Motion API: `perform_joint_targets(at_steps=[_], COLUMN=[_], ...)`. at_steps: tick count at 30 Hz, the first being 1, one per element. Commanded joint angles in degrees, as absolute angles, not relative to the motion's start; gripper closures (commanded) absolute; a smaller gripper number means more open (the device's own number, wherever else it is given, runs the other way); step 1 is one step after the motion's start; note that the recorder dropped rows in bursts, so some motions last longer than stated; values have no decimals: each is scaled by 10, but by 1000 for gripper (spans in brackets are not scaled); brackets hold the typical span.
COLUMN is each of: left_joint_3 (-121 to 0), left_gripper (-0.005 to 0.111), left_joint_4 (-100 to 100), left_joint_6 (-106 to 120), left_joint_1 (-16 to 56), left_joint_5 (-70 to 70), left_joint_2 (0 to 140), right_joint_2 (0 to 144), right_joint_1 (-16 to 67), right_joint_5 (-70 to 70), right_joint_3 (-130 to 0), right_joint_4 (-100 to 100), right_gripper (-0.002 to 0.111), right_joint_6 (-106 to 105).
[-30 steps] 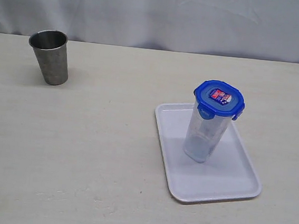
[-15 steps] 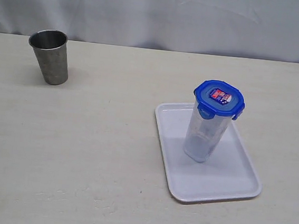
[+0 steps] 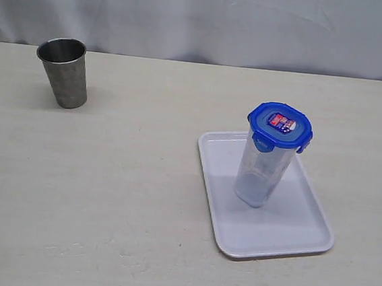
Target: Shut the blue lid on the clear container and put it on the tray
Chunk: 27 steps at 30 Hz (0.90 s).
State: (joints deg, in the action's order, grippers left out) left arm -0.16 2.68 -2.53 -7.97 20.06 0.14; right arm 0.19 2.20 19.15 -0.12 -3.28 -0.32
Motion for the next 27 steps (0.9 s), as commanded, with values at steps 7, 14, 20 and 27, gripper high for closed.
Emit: perform_joint_targets(at_steps=[7, 14, 20, 27], left_joint_3=[0, 0, 0, 0], left_gripper=[107, 107, 107, 107], left_joint_4=[24, 24, 24, 24], left_joint_6=[-28, -28, -28, -28], left_joint_1=[-80, -80, -80, -80], left_joint_5=[194, 194, 194, 194], left_joint_2=[0, 0, 0, 0], right_joint_2=[0, 0, 0, 0], right_joint_1=[22, 22, 22, 22], right_joint_5=[194, 194, 194, 194], right_joint_3=[0, 0, 0, 0], right_joint_4=[19, 10, 10, 10], right_gripper=[104, 104, 104, 104], right_joint_6=[-13, -13, -13, -13])
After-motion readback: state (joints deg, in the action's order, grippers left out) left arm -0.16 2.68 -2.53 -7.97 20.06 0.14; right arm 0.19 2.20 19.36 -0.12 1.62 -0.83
